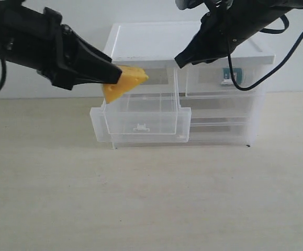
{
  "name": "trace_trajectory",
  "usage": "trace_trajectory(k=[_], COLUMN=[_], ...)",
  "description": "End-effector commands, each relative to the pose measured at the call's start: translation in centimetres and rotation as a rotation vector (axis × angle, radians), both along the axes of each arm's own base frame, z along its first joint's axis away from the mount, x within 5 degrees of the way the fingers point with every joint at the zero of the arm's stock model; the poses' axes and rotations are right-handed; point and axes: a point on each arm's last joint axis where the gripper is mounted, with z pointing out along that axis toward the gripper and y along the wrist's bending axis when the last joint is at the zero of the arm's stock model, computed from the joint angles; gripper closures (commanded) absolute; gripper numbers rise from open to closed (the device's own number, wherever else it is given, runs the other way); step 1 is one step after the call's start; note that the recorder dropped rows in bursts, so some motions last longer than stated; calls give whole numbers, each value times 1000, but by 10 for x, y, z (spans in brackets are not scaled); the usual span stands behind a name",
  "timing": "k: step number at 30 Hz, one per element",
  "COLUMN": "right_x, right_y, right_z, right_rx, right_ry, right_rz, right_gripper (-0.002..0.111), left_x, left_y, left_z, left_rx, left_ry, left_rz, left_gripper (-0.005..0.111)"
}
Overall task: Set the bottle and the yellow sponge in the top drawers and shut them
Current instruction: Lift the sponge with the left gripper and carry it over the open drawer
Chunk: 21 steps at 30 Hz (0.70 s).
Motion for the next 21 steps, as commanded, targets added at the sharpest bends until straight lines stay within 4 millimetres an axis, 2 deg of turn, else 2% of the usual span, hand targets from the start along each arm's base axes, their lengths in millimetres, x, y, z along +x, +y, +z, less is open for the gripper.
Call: trace_trajectory(k=[1,8,14,21], right_x=[8,9,9,9], right_y=[1,2,2,1], right_z=[-7,-10,-10,-10], right_rx=[-5,-10,-11,-13], right_ry=[-25,-13,-12,-13], right_rz=[-3,-2,-1,-1], right_gripper=[108,108,108,108], left_x=[17,44,65,74], left_y=[-20,-36,-44,-45], left_z=[-5,-6,-28,-47], left_rx=[-26,-29,-9,62], left_ry=[-5,-46,-6,-2], left_rz=[-14,14,16,9], left_gripper=[103,103,103,103])
